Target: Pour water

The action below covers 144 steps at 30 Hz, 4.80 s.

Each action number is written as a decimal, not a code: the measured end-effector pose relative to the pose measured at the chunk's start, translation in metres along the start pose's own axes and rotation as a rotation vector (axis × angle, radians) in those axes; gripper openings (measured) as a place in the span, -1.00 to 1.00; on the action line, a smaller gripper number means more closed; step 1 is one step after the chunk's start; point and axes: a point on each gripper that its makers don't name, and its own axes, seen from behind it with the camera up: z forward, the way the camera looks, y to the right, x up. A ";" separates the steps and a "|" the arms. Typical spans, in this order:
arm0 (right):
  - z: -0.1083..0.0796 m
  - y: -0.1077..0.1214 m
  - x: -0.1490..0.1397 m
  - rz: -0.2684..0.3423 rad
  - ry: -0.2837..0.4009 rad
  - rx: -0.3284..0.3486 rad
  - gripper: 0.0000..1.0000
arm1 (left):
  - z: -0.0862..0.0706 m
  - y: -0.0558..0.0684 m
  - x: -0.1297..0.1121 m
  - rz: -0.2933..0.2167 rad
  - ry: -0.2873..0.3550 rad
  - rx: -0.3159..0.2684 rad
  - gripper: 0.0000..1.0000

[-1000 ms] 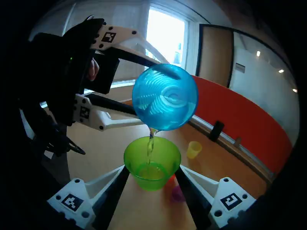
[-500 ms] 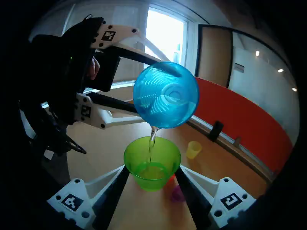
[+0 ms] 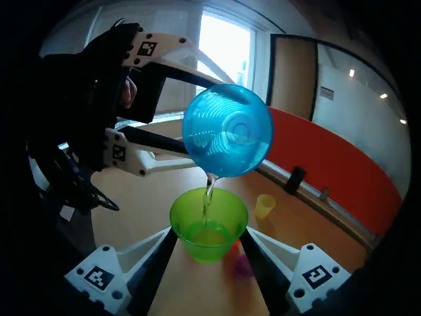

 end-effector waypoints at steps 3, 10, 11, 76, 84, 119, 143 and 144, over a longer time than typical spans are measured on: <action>0.000 0.000 0.000 0.002 0.001 -0.001 0.75 | -0.001 -0.002 0.001 0.009 0.000 0.004 0.56; -0.001 -0.001 0.000 0.005 0.004 -0.001 0.75 | -0.004 -0.005 0.003 0.043 0.000 0.011 0.56; -0.001 -0.001 -0.001 0.005 0.004 -0.002 0.75 | -0.005 -0.005 0.003 0.049 0.001 0.012 0.56; -0.003 0.006 0.002 0.004 0.014 -0.017 0.74 | -0.004 -0.019 0.013 0.256 0.019 0.090 0.56; -0.003 0.007 0.002 0.005 0.014 -0.019 0.75 | -0.009 -0.018 0.012 0.250 0.015 0.089 0.56; 0.002 0.014 0.006 0.006 0.020 -0.027 0.74 | 0.002 -0.024 -0.005 0.012 0.009 0.050 0.56; 0.003 0.019 0.012 0.009 0.035 -0.040 0.75 | 0.005 -0.006 -0.036 -0.442 -0.029 -0.004 0.56; 0.003 0.019 0.012 0.010 0.036 -0.040 0.75 | 0.006 -0.005 -0.037 -0.464 -0.032 -0.004 0.56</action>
